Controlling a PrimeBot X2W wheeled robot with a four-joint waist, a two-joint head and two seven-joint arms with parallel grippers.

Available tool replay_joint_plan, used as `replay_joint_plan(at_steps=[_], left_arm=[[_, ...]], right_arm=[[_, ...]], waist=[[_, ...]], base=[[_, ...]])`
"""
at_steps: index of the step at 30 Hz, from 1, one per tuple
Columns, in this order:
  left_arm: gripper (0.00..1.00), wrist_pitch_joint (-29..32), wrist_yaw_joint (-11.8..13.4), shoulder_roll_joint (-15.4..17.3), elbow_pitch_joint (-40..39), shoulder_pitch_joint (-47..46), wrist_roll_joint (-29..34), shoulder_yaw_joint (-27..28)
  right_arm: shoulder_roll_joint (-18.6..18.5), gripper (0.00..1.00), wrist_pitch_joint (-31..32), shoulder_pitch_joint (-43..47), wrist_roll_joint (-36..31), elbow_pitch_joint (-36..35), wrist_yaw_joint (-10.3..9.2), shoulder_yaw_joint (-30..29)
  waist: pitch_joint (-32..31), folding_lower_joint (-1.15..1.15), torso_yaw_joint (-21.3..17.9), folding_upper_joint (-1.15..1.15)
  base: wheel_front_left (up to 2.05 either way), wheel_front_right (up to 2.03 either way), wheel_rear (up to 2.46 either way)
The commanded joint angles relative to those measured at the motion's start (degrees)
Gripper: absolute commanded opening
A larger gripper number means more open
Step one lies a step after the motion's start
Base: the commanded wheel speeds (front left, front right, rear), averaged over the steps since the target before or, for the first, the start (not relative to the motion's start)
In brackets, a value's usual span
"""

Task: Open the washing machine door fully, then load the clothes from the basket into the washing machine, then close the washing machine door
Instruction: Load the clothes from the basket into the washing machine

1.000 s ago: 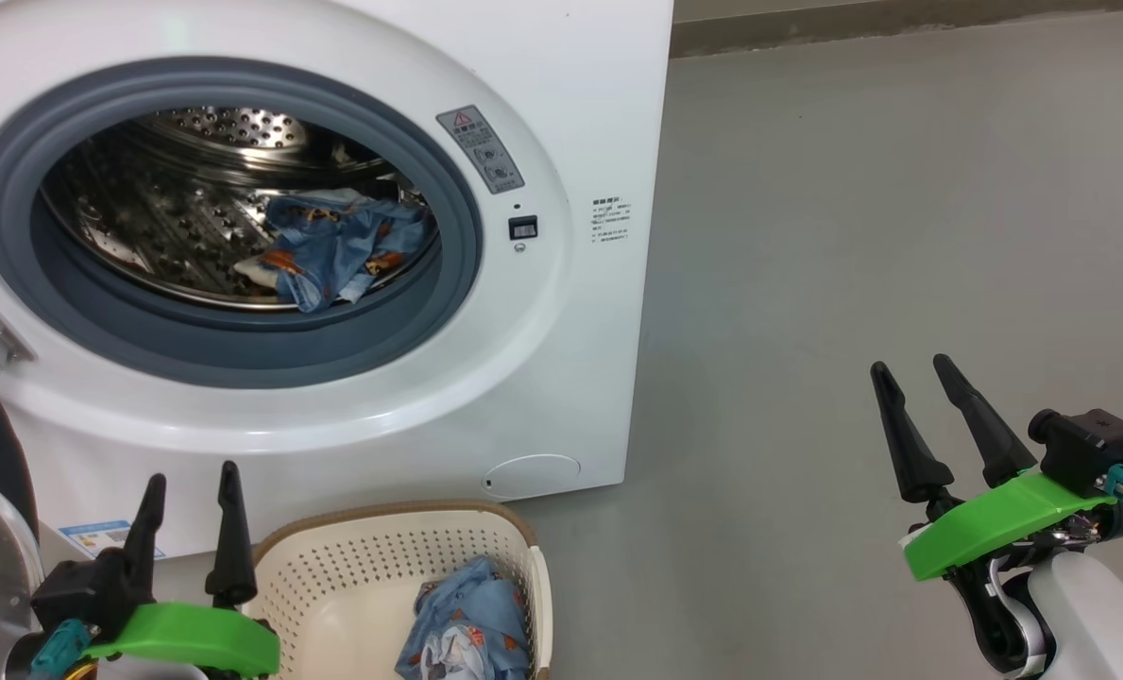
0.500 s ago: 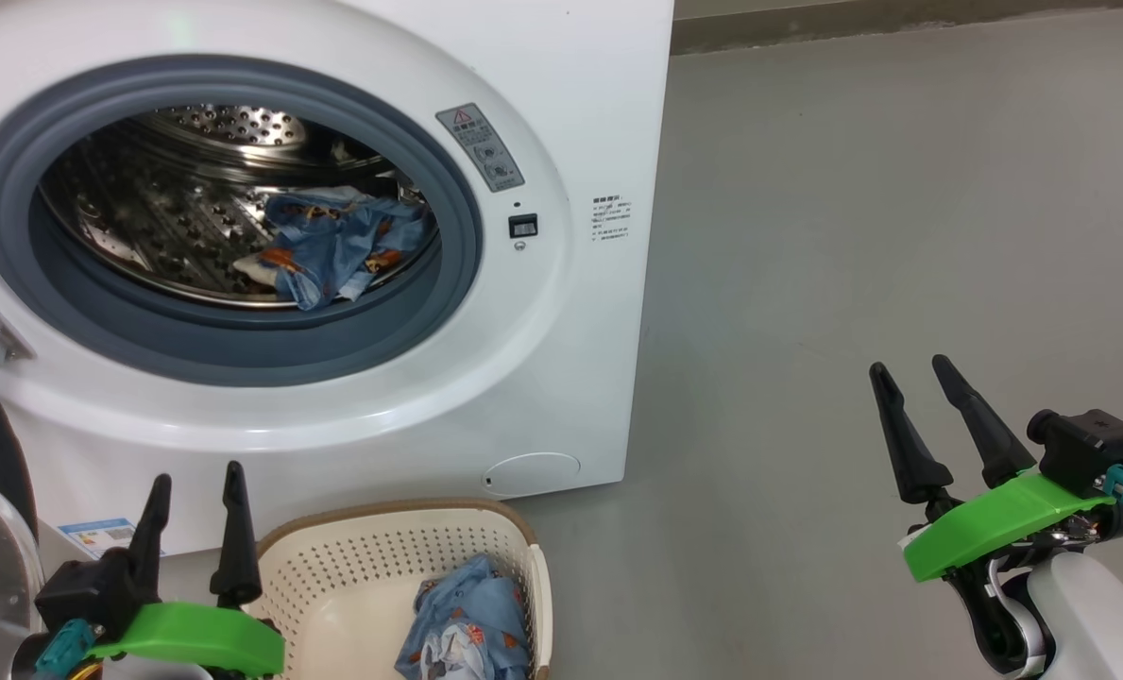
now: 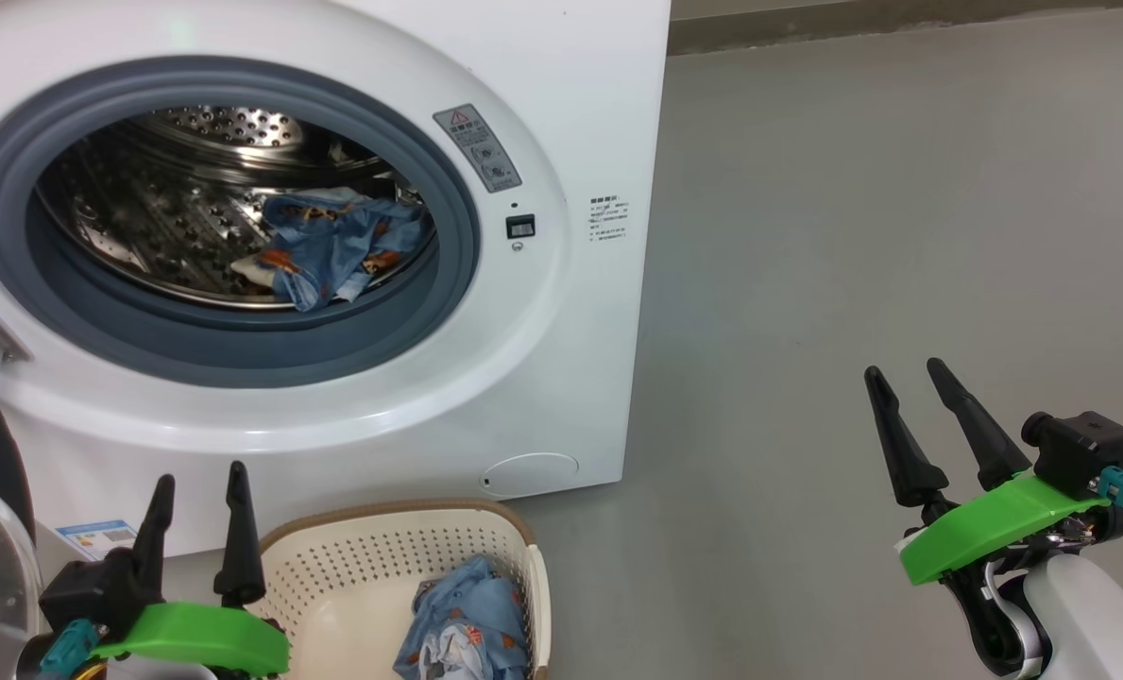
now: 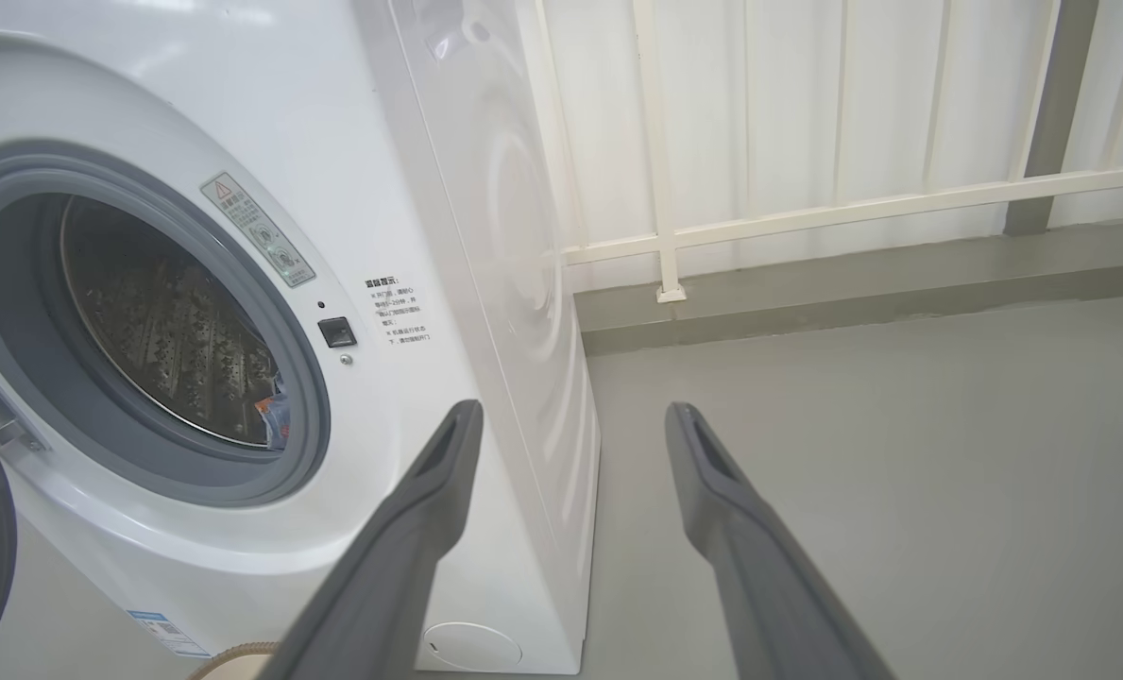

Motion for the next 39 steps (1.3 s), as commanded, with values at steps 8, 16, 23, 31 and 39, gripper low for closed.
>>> replay_joint_plan(at_steps=[8,16,23,31,39], left_arm=[[1.00,-0.4,0.1,0.6,-0.4,-1.1,-0.6,1.1],[1.00,-0.3,-0.5,0.3,2.7,-2.1,-1.1,-0.1],[1.00,0.2,-1.5,0.6,7.1,-4.2,-1.7,-1.3],[1.00,0.5,-2.4,1.4,12.2,-8.0,-2.0,-2.8],[1.00,0.9,-3.3,2.0,18.3,-12.3,-2.8,-4.4]], right_arm=[[-0.8,1.00,-0.5,-0.4,0.1,-1.4,0.42,0.8],[-0.3,1.00,-0.5,-0.9,0.1,-1.6,0.42,1.0],[0.0,1.00,-0.5,-1.7,0.0,-2.0,0.42,0.5],[0.9,1.00,-0.5,-3.1,-0.5,-2.9,0.42,0.0],[1.8,1.00,-0.5,-4.6,-1.1,-3.7,0.42,-0.5]], waist=[[1.4,0.00,-0.5,0.00],[3.5,0.00,-1.4,0.00],[6.6,0.00,-2.4,0.00],[11.3,0.00,-3.5,0.00],[16.2,0.00,-4.4,0.00]], base=[[0.00,0.00,0.00],[0.00,0.00,0.00],[0.00,0.00,0.00],[0.00,0.00,0.00],[0.00,0.00,0.00]])
